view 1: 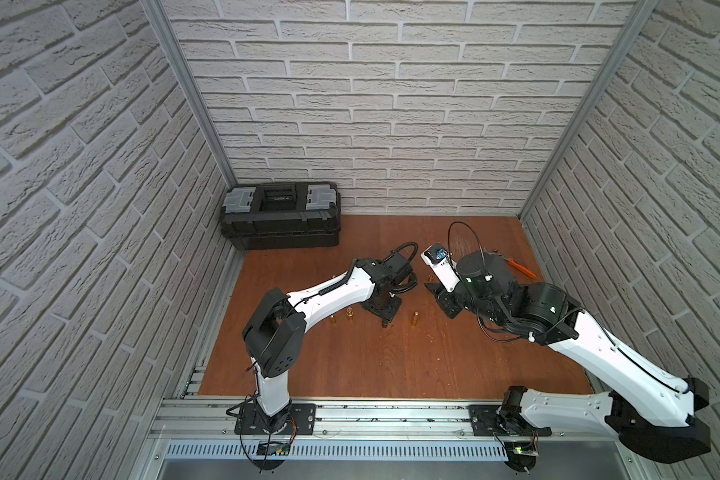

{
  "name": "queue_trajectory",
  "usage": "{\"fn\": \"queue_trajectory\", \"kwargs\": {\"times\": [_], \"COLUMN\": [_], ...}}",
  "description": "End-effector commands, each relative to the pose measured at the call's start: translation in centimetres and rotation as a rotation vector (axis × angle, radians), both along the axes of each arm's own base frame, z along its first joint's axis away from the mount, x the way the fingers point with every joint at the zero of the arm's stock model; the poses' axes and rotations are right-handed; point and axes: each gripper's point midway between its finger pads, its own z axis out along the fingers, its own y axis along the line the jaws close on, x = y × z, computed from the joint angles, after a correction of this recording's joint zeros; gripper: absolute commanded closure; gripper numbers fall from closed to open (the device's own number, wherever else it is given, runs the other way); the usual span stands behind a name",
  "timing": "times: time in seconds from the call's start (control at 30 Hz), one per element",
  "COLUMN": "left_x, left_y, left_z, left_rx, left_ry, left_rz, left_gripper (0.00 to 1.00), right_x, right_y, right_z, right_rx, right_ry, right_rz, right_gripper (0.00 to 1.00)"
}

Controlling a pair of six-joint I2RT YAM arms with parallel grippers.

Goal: Open the lipstick cap
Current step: Pick up the lipstick at the center of the board.

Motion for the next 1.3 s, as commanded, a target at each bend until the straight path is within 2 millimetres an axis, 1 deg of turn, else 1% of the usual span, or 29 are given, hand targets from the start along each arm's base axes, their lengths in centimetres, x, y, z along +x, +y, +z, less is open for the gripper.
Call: {"fn": "queue_trajectory", "kwargs": {"times": [0.0, 0.13, 0.33, 0.53, 0.77, 0.9, 1.07, 1.2, 1.27], "left_x": [-0.3, 0.0, -0.1, -0.1, -0.2, -0.3, -0.4, -0.6, -0.7], "left_y": [-0.8, -1.0, -1.1, -1.0, -1.0, -1.0, -1.0, -0.9, -0.8], "left_z": [-0.2, -1.0, -1.9, -2.2, -2.5, -2.6, -2.6, -2.8, -2.9], "left_rx": [0.006, 0.021, 0.045, 0.060, 0.064, 0.066, 0.066, 0.073, 0.076], "left_ry": [0.021, 0.033, 0.057, 0.064, 0.077, 0.086, 0.094, 0.102, 0.103], "left_rz": [-0.026, -0.028, -0.036, -0.037, -0.037, -0.040, -0.038, -0.039, -0.039], "left_gripper": [0.47, 0.47, 0.48, 0.50, 0.55, 0.56, 0.60, 0.60, 0.62], "right_x": [0.2, 0.2, 0.4, 0.6, 0.7, 0.8, 0.9, 0.9, 0.9], "right_y": [-0.4, -0.5, -0.3, -0.1, 0.0, 0.0, 0.1, 0.2, 0.2], "right_z": [-0.7, -1.3, -1.6, -2.1, -2.1, -2.0, -2.0, -2.2, -2.3], "right_rx": [-0.005, -0.015, -0.024, -0.035, -0.040, -0.040, -0.039, -0.044, -0.044], "right_ry": [0.013, 0.017, 0.014, 0.018, 0.013, 0.008, 0.007, 0.011, 0.013], "right_rz": [-0.034, -0.036, -0.031, -0.029, -0.028, -0.029, -0.028, -0.029, -0.027], "right_gripper": [0.58, 0.58, 0.58, 0.59, 0.59, 0.59, 0.59, 0.59, 0.59]}}
